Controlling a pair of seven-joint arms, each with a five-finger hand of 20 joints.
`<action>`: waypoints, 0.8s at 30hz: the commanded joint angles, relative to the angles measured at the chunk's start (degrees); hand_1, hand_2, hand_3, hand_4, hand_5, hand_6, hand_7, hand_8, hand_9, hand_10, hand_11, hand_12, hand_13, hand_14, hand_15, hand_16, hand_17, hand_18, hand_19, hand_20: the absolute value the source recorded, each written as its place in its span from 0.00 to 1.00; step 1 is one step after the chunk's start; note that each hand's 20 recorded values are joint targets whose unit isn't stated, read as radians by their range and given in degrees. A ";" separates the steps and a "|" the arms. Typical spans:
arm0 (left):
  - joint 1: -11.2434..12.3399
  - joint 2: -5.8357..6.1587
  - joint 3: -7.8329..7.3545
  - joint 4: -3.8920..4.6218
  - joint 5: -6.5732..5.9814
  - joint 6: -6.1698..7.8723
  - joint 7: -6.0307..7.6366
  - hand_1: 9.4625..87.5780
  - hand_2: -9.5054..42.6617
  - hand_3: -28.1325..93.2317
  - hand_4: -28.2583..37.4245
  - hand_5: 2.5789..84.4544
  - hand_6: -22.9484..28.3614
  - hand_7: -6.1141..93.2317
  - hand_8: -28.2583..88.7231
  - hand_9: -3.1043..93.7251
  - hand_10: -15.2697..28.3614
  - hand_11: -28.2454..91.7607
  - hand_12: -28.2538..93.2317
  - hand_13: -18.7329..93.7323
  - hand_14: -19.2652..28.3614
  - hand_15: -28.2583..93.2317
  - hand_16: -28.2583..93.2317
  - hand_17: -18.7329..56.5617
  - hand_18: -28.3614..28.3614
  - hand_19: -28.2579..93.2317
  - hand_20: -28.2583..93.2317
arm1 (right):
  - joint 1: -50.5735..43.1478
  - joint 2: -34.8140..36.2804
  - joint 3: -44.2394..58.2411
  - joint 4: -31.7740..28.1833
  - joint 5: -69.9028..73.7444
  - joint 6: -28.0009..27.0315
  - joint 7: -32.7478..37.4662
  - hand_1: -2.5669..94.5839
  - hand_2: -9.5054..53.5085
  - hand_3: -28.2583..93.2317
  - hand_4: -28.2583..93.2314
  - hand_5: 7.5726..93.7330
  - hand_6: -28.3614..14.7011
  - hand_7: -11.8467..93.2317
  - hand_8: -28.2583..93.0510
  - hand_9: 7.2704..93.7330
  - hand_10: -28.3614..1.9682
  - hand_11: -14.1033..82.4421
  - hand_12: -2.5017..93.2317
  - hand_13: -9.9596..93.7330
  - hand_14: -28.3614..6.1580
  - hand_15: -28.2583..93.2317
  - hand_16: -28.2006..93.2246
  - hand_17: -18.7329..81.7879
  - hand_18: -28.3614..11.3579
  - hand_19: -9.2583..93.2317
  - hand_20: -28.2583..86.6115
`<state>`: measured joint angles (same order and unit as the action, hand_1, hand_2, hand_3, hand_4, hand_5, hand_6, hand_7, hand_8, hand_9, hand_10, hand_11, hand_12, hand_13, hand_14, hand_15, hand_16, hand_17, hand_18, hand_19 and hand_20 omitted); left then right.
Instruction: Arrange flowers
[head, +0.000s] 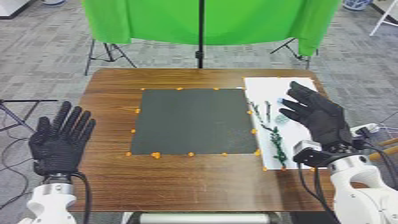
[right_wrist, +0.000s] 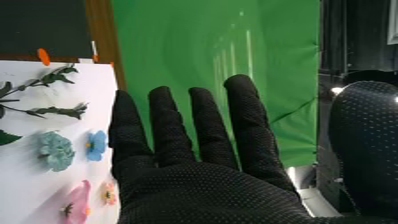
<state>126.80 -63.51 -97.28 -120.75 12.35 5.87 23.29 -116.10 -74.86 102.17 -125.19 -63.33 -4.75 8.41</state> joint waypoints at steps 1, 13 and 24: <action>0.79 -0.43 -0.03 0.08 -0.04 -0.68 -0.32 0.17 0.45 0.85 0.00 0.46 0.57 0.13 0.16 0.36 0.62 0.33 0.27 0.37 0.65 0.37 0.18 0.18 0.69 0.45 0.31 | -0.72 0.00 0.33 -0.48 -0.15 0.66 -0.25 0.16 0.26 0.92 0.01 0.38 0.60 0.22 0.14 0.32 0.50 0.18 0.12 0.38 0.37 0.29 0.35 0.30 0.29 0.32 0.35; 1.16 -0.39 -0.23 0.01 0.04 -0.64 -0.27 0.17 0.45 0.85 0.00 0.46 0.57 0.13 0.17 0.36 0.62 0.33 0.27 0.37 0.65 0.37 0.18 0.18 0.69 0.45 0.30 | -1.18 2.20 -0.90 -2.39 -17.07 5.55 3.83 0.20 0.19 0.92 0.01 0.39 0.59 0.22 0.14 0.33 0.46 0.19 0.12 0.39 0.36 0.30 0.35 0.30 0.29 0.34 0.36; 1.10 -0.46 -0.27 -0.04 -0.06 -0.33 -0.40 0.17 0.46 0.85 0.00 0.47 0.58 0.13 0.17 0.37 0.63 0.34 0.28 0.38 0.67 0.39 0.18 0.18 0.69 0.45 0.31 | -3.61 5.97 -6.50 -3.04 -74.09 6.93 16.70 0.27 0.00 0.86 0.00 0.57 0.53 0.33 0.11 0.55 0.33 0.47 0.22 0.57 0.36 0.72 0.37 0.39 0.17 0.80 0.43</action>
<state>127.12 -63.52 -97.42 -120.75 12.35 5.64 23.24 -116.73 -69.75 95.97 -128.37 -96.65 10.23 21.35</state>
